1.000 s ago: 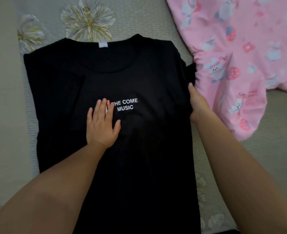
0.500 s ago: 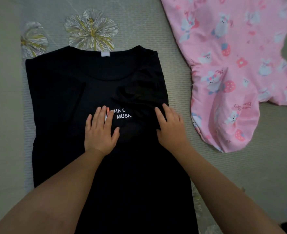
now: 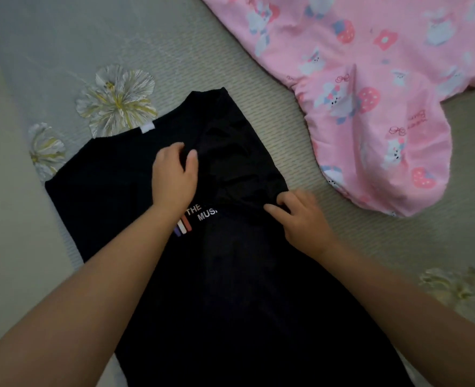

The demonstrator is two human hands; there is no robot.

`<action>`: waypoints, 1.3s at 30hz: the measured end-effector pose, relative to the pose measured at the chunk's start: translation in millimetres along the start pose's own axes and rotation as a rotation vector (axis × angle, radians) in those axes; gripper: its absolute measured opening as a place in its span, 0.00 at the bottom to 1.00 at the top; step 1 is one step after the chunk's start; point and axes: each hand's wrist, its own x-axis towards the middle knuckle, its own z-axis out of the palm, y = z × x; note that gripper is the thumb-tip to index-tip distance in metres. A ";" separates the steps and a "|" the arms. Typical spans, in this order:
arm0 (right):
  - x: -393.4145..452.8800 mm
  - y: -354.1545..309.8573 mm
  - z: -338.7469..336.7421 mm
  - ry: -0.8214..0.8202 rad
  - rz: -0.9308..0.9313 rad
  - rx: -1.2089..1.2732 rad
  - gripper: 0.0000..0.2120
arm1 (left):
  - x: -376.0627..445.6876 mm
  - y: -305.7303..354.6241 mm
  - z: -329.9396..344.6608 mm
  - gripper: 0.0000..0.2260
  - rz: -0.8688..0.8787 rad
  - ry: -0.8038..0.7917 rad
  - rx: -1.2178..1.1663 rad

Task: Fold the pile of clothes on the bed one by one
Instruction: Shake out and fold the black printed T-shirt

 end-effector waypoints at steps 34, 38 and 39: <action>-0.9 32.3 -24.9 -0.073 0.716 0.306 0.19 | 42.9 41.5 46.0 0.10 -0.034 -0.168 0.000; -2.5 34.3 -18.9 -0.218 0.741 0.191 0.19 | 44.9 47.9 47.5 0.18 0.036 -0.150 0.173; 0.6 33.1 -21.5 -0.217 0.741 0.192 0.16 | 40.9 49.7 47.5 0.21 0.075 -0.122 0.235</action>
